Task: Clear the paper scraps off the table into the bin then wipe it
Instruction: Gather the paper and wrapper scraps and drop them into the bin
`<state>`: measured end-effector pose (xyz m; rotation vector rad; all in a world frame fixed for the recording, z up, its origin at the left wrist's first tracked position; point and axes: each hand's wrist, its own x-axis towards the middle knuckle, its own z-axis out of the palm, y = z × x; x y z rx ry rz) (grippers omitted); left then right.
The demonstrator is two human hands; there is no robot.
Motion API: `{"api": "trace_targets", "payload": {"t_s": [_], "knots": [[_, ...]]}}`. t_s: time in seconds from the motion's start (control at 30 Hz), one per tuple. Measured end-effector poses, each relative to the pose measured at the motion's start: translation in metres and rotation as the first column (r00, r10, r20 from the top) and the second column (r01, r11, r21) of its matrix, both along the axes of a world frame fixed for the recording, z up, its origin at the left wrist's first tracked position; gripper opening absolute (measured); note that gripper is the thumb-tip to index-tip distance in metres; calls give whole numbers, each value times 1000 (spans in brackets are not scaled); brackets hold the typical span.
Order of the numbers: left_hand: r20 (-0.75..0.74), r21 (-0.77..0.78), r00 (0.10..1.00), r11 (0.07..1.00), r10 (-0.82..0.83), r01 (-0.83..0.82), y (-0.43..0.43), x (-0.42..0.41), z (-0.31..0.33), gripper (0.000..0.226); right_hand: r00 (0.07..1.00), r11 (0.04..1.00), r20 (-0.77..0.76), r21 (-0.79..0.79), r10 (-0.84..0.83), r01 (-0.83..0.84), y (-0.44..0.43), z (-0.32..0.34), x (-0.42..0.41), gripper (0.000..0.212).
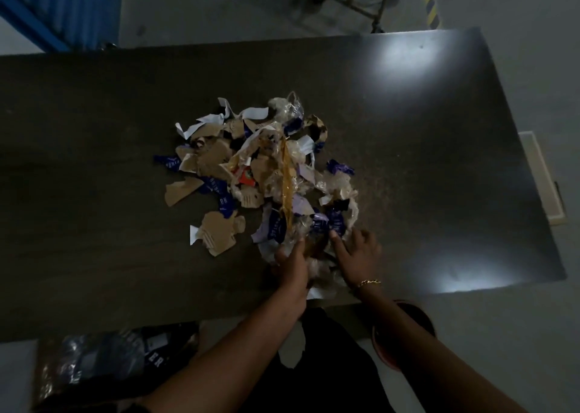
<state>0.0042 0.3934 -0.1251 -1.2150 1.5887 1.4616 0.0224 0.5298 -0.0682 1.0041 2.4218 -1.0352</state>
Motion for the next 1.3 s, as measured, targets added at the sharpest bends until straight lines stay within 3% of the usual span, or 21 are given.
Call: {"api": "trace_targets", "payload": {"t_s": [0.13,0.2,0.27,0.37,0.53,0.67,0.77,0.87,1.03,1.17,1.23,1.3], "knots": [[-55,31,998,999,17,-15,26,5,-20,91,990,989,-69,-94,-122,115,-25,-1,2,80],[-44,36,998,998,51,-49,37,7,-45,97,984,980,-94,-146,-149,135,-32,-1,-1,62],[35,89,998,994,57,-60,43,4,-33,98,974,967,-127,-200,-186,158,-33,-2,-3,44],[110,218,992,972,68,-91,46,-10,26,64,947,938,-213,-304,-239,169,-31,3,-3,46],[85,308,995,949,47,-71,39,-38,115,44,949,997,-314,-64,31,-54,-29,15,1,46],[154,399,986,909,63,-120,36,-43,136,49,950,980,-249,112,189,-165,-17,24,-16,32],[123,416,990,901,74,-119,31,-48,140,49,964,975,-208,182,165,-128,-7,34,-39,33],[49,410,999,912,-9,-12,19,-57,144,41,971,981,-222,190,84,-41,0,44,-65,40],[-120,262,985,953,-126,154,-4,-65,138,34,979,990,-198,122,-46,72,5,50,-105,44],[-355,-19,910,974,-216,224,-21,-61,123,13,973,991,-197,34,-123,132,-6,41,-123,54],[-438,-212,861,960,-259,182,-34,-57,114,18,965,989,-221,-4,-142,145,-12,32,-125,59],[-423,-402,847,905,-321,142,-53,-58,100,37,971,990,-201,33,-128,138,-14,22,-124,64]]}}
